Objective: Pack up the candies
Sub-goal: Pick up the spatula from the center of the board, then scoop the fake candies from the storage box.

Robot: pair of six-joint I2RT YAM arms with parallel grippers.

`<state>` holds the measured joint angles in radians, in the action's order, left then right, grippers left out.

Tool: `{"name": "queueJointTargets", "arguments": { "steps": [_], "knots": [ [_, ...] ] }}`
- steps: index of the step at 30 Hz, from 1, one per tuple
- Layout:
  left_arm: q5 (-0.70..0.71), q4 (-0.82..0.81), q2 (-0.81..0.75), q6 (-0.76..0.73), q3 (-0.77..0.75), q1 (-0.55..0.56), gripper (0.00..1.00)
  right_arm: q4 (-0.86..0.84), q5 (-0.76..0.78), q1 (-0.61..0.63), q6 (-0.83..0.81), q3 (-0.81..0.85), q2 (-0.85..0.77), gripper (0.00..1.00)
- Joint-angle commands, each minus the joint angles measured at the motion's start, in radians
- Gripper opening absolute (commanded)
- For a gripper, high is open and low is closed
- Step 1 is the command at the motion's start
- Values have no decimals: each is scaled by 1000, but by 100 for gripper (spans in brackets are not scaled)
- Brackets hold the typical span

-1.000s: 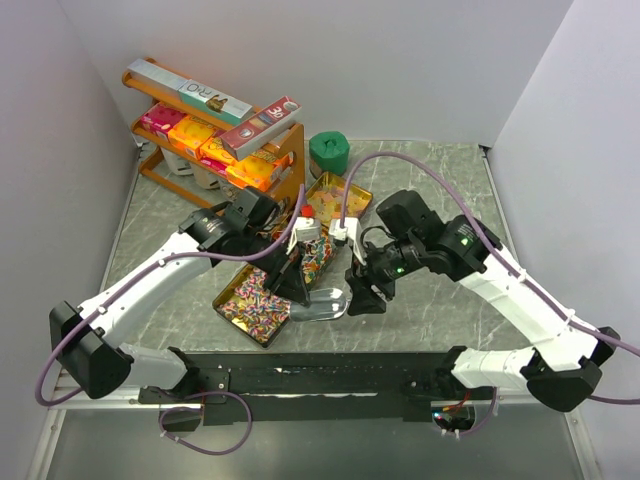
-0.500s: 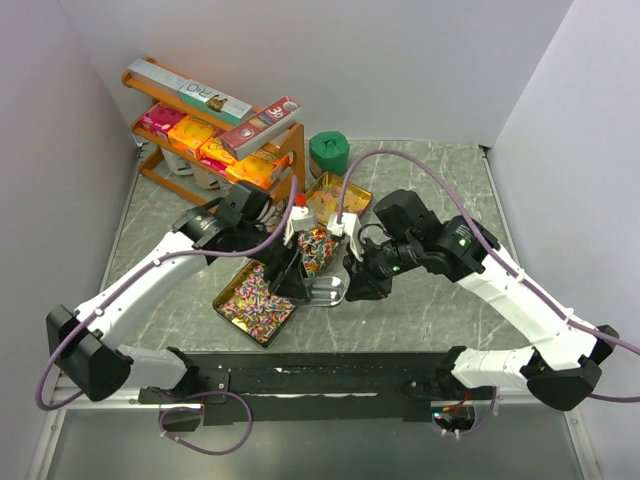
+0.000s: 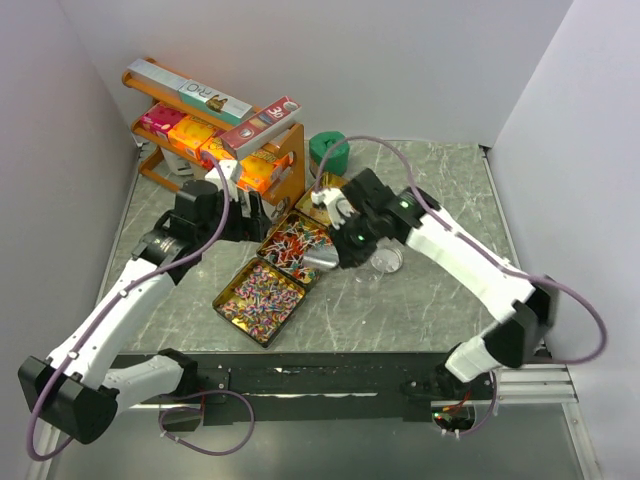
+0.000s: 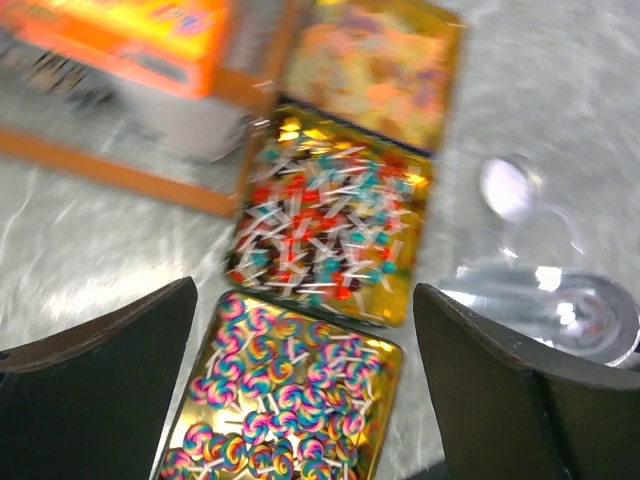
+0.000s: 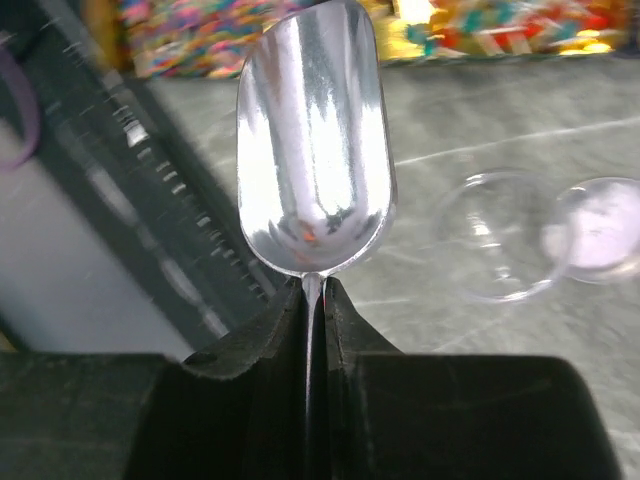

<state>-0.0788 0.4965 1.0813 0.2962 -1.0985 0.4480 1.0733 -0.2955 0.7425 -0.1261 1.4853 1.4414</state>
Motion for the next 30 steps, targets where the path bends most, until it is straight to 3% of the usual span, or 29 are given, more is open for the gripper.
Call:
{"name": "queueJointTargets", "arguments": {
  "steps": [1,9,17,26,30],
  "knots": [
    [249,-49,8,139,46,-3,96,-47,136,-22,16,144,140,0],
    [362,-128,-18,194,183,-6,94,-65,385,-31,-38,250,347,0],
    [335,-251,35,244,244,-12,90,-217,565,-28,-219,89,301,0],
    [238,-250,186,288,193,-77,68,-352,599,11,-360,18,304,0],
    [192,-259,224,293,186,-107,62,-391,670,30,-435,-10,309,0]
  ]
}}
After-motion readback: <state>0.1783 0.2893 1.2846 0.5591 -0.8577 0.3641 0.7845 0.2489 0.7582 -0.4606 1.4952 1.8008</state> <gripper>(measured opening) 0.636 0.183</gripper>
